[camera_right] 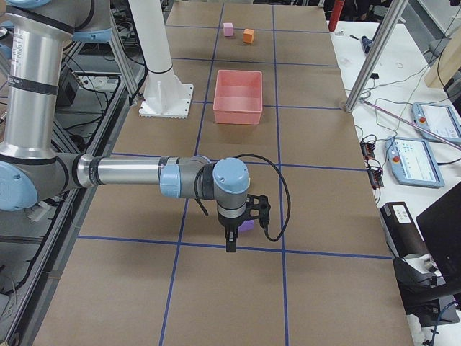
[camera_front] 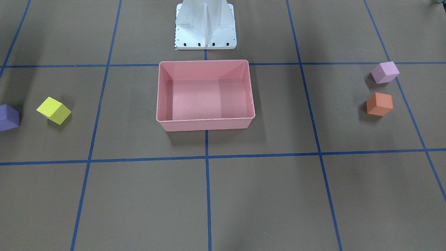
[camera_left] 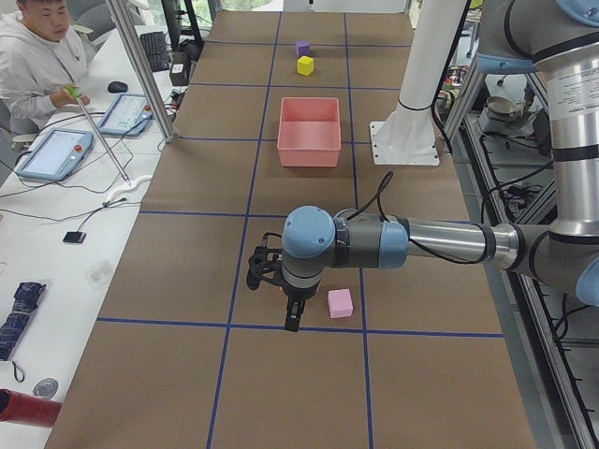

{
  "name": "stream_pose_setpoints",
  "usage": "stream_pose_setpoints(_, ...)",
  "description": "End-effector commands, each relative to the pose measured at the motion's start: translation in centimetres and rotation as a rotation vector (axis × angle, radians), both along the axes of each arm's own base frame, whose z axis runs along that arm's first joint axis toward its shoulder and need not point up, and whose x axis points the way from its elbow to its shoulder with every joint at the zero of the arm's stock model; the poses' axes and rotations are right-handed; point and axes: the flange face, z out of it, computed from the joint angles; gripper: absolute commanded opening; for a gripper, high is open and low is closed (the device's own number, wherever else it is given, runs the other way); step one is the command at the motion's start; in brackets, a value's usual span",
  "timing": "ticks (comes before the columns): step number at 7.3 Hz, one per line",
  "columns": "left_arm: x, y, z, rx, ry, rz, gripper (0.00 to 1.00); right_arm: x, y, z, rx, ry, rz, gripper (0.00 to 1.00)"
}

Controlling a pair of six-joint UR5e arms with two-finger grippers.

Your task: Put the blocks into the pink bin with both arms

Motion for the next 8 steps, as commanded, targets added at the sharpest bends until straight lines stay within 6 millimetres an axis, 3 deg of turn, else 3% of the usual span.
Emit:
stream_pose_setpoints(1,0.0,0.0,-0.7,0.011,-0.003,-0.001,1.0,0.0,-0.2,-0.3,0.008,0.0,0.001,1.0)
stream_pose_setpoints(5,-0.1,-0.6,-1.8,0.034,-0.02,-0.002,1.0,-0.2,-0.4,-0.7,0.024,-0.008,-0.005,1.0)
stream_pose_setpoints(6,-0.1,-1.1,-3.2,0.06,-0.018,-0.005,1.0,-0.4,-0.9,-2.6,0.124,-0.032,-0.006,1.0)
stream_pose_setpoints(8,-0.2,-3.6,-6.2,0.143,-0.023,0.001,1.0,-0.4,-1.7,-4.0,0.285,-0.033,-0.008,1.0)
